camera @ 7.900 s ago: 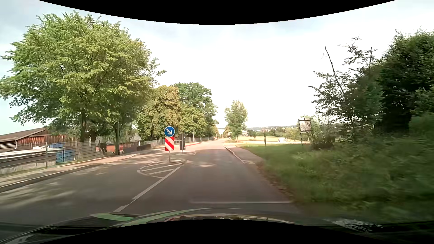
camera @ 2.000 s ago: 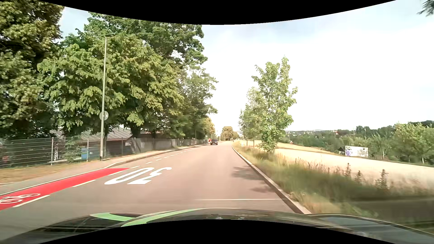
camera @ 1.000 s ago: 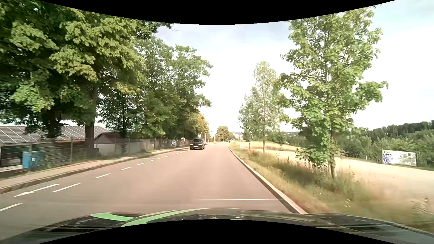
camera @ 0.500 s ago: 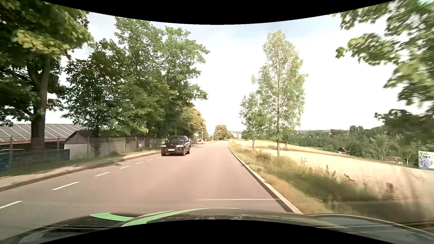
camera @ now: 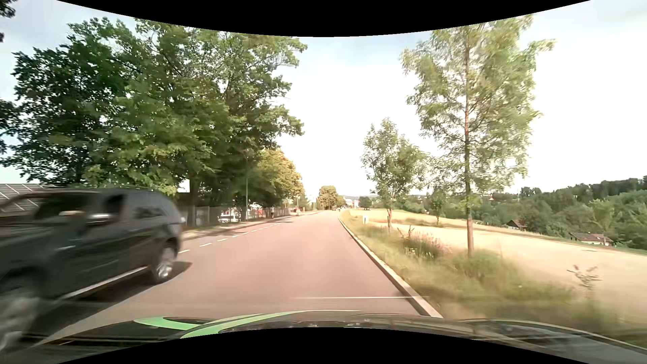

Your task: Follow the waypoints while adhering to traffic rules and regulations

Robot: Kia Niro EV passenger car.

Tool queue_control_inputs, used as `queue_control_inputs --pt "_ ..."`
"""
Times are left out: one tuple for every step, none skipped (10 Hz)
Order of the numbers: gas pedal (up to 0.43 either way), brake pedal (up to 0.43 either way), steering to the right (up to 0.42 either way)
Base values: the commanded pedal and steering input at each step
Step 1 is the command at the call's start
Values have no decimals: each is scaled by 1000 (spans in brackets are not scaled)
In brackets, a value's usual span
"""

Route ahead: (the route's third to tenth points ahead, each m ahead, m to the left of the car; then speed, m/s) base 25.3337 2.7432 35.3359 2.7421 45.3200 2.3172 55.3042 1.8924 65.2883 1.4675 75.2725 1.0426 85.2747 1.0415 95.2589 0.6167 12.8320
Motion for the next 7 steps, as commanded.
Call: queue_control_inputs --pt "240 0 -1" --pt "228 0 -2" --pt "228 0 -2" --pt "209 0 -2" --pt "189 0 -2" --pt "177 0 -2" --pt "169 0 -2"
